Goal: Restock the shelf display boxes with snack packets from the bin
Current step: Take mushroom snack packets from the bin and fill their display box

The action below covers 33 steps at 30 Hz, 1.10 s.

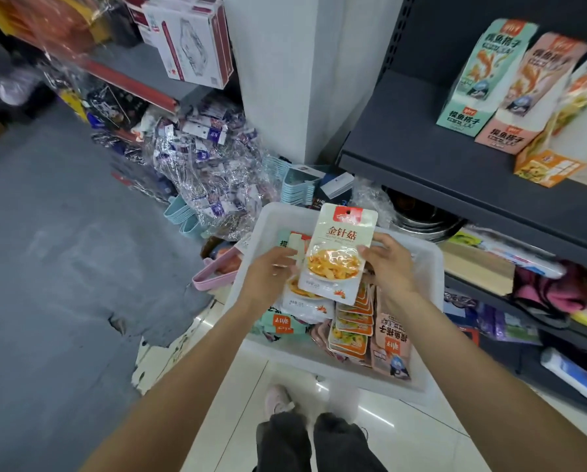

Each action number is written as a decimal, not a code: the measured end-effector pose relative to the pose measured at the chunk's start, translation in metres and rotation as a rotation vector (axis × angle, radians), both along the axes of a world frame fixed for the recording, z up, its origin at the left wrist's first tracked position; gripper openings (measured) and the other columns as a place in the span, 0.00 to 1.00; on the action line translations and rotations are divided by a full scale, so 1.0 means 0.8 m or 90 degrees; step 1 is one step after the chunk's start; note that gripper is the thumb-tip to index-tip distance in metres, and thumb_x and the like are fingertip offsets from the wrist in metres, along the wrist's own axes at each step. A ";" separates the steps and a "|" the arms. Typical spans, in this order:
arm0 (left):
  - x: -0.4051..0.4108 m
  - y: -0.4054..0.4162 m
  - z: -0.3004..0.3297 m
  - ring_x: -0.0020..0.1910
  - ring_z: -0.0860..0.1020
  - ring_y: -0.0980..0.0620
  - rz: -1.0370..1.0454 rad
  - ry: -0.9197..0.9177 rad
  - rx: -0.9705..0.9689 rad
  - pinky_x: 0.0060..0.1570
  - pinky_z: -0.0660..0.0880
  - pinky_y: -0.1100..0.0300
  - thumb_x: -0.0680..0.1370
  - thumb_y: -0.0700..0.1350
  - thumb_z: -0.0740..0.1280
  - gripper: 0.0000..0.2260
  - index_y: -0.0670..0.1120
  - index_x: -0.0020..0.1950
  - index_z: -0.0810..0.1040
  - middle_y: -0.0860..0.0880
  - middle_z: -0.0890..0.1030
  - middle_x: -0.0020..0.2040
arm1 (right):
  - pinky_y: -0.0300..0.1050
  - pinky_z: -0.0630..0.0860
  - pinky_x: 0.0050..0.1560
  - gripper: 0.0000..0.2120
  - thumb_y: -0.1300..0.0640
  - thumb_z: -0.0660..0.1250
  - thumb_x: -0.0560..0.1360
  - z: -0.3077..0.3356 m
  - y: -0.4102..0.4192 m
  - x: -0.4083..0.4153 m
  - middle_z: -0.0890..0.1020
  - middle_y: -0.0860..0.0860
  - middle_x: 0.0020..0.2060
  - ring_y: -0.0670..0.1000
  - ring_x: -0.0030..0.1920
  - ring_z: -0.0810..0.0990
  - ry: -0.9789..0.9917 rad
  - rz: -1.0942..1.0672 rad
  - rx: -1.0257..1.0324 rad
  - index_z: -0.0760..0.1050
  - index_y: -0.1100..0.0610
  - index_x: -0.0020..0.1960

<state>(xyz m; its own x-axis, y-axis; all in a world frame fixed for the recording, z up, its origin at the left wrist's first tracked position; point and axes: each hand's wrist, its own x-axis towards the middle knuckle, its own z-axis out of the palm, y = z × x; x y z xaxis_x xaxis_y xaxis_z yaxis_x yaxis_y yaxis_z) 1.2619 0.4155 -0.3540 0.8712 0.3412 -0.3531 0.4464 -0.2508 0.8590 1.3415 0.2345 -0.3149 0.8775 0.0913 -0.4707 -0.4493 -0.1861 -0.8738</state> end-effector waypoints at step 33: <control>-0.022 0.041 0.082 0.46 0.82 0.44 0.096 -0.101 -0.192 0.47 0.76 0.39 0.73 0.36 0.71 0.11 0.51 0.48 0.79 0.48 0.84 0.43 | 0.38 0.78 0.31 0.06 0.64 0.65 0.77 0.047 0.018 -0.019 0.84 0.52 0.45 0.45 0.37 0.84 -0.008 -0.037 0.095 0.76 0.57 0.52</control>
<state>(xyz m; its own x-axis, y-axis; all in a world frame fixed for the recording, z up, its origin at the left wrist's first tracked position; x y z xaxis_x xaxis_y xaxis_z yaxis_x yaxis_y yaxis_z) 1.2447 0.4486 -0.2886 0.8710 0.3708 -0.3221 0.3144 0.0830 0.9457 1.3261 0.2491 -0.2774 0.8889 0.1081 -0.4452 -0.4450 -0.0269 -0.8951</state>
